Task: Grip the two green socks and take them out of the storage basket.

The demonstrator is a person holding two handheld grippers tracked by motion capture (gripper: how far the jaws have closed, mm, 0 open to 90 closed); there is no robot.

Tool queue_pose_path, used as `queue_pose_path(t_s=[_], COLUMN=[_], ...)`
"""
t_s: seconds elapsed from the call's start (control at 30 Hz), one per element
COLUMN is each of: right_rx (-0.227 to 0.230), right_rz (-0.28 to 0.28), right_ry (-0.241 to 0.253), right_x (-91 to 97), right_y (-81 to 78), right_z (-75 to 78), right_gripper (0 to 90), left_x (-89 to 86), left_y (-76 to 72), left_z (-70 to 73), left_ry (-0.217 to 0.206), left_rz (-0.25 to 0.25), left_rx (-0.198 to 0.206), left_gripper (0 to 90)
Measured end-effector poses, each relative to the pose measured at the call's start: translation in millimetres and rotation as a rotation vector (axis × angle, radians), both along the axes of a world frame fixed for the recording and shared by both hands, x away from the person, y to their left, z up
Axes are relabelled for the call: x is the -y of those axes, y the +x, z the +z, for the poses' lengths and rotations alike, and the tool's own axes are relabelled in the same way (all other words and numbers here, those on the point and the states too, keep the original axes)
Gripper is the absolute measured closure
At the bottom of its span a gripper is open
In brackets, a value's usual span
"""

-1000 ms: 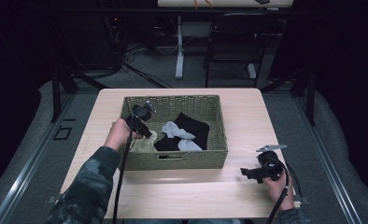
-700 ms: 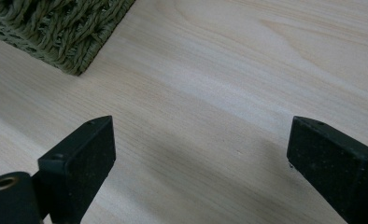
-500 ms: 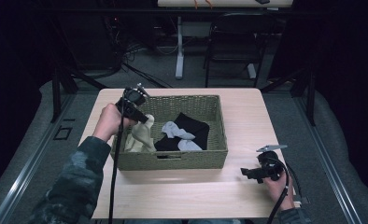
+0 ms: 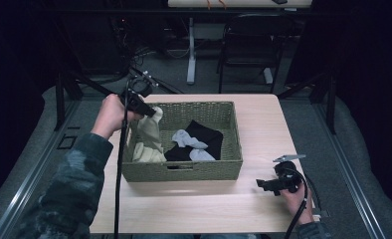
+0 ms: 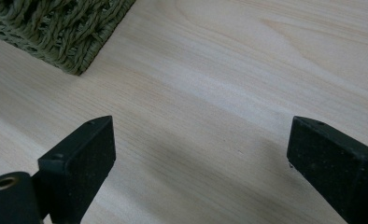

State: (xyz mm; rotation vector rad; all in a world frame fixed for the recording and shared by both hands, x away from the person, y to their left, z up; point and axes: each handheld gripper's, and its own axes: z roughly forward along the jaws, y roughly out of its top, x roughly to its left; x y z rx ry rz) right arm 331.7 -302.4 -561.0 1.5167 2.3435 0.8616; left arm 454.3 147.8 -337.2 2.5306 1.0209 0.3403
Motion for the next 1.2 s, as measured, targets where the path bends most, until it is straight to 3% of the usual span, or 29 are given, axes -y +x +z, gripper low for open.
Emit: queue_pose_path(t_s=[0.47,0.73,0.93,1.0,1.1,1.2], right_rx=[-0.003,-0.003,-0.003,-0.003,-0.004,-0.003], right_rz=[0.003,0.003,0.01,0.009,0.009,0.008], right_ry=[0.003,0.003,0.0,0.001,0.003,0.0], right_x=[-0.7,-0.5,-2.9,-2.6,-2.3,-2.8], right_y=[0.6,0.8,1.5,1.5,1.5,1.4], right_z=[-0.1,-0.1,-0.7,-0.7,-0.6,-0.7], right_gripper=[7.4,7.4,7.4,7.4,7.4,7.4], left_x=[-13.9,-28.6,-53.3,-56.6,-78.2,-87.9], left_y=[4.2,-0.6,-8.8,-9.7,-14.1,-16.0], left_z=[39.4,62.4,75.7,76.3,78.7,79.2], left_ry=[-0.017,-0.027,-0.035,-0.038,-0.043,-0.05], left_rz=[0.055,0.088,0.14,0.147,0.187,0.209], left_rx=[0.077,0.124,0.157,0.161,0.167,0.172], left_gripper=[85.3,85.3,85.3,85.3,85.3,85.3])
